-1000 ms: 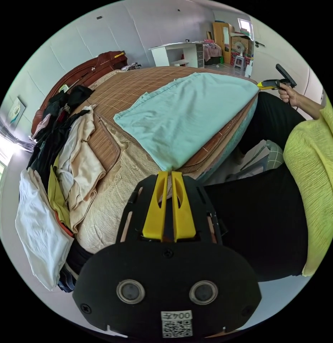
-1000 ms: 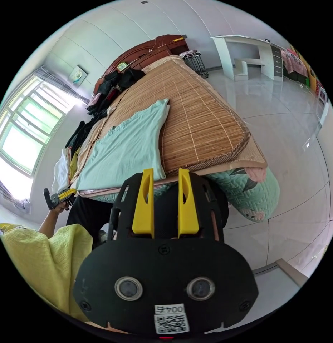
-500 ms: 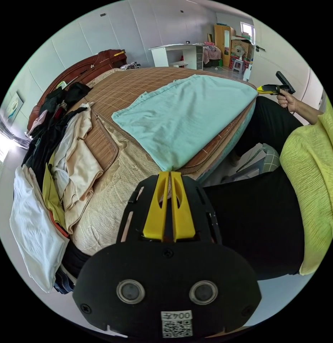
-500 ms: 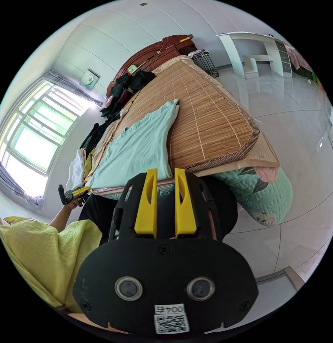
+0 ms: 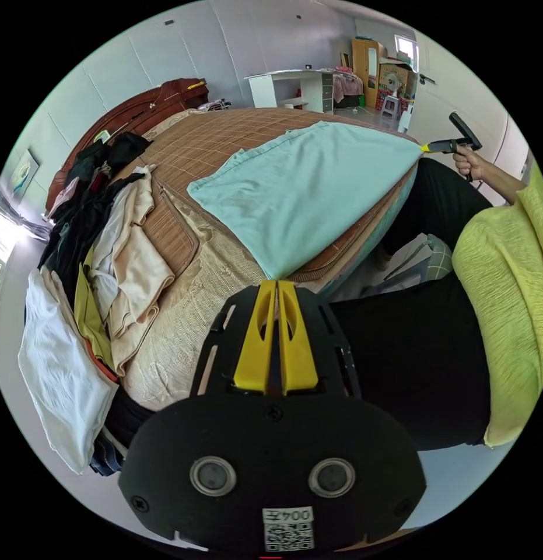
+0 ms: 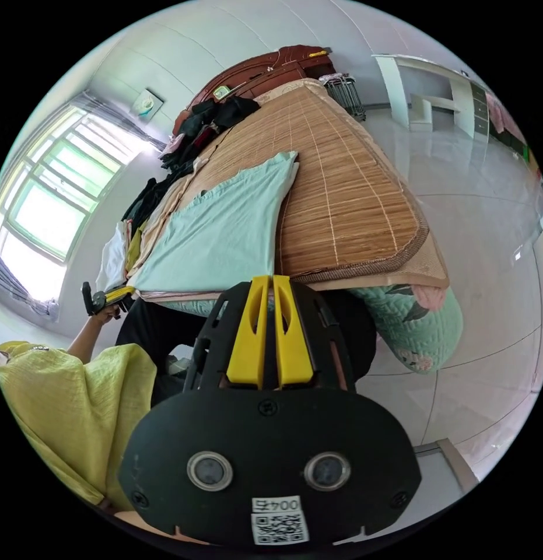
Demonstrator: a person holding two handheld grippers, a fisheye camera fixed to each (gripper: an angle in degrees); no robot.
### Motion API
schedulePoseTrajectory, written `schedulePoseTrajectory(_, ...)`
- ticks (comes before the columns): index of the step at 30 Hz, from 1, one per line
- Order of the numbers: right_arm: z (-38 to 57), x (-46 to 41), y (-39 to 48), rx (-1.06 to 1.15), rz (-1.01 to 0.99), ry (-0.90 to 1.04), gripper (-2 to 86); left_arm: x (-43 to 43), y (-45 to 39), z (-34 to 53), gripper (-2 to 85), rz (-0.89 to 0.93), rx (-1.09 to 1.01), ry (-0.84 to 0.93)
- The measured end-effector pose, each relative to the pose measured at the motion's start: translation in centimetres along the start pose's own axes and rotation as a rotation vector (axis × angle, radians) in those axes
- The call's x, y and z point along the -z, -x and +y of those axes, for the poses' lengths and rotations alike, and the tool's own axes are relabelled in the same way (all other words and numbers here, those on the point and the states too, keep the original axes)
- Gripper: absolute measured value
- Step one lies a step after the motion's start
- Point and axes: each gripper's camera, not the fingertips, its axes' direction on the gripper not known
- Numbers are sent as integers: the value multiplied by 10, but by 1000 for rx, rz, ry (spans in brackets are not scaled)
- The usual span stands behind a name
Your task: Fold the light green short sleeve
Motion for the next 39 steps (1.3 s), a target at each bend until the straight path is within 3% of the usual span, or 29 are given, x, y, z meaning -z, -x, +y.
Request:
schedulePoseTrajectory(10,1,5,7,-121,-77,34,36,-56,-4,-1,10,-39,-10,91)
schedulePoseTrajectory(13,-1,33,29,-97,8,-38,56,-53,10,11,14,-86,29,130)
schedulePoseTrajectory(18,-24,45,97,45,144,-115,69,-42,20,-6,18,-95,105,-8)
schedulePoseTrajectory(22,-55,9,154,158,207,-90,67,-101,-5,-65,19,-102,31,-20)
schedulePoseTrajectory(25,-70,-17,176,146,247,-63,64,-169,-17,-78,18,-121,-27,100)
schedulePoseTrajectory(28,-75,-42,184,117,307,35,56,-194,-5,-63,12,-56,66,34)
schedulePoseTrajectory(33,-77,-41,208,158,364,18,51,-210,0,-62,10,-43,78,26)
schedulePoseTrajectory(37,-78,-39,218,161,360,12,51,-209,18,-100,15,-52,111,-100)
schedulePoseTrajectory(39,-78,-37,222,157,358,4,51,-236,27,-142,27,-67,56,-67)
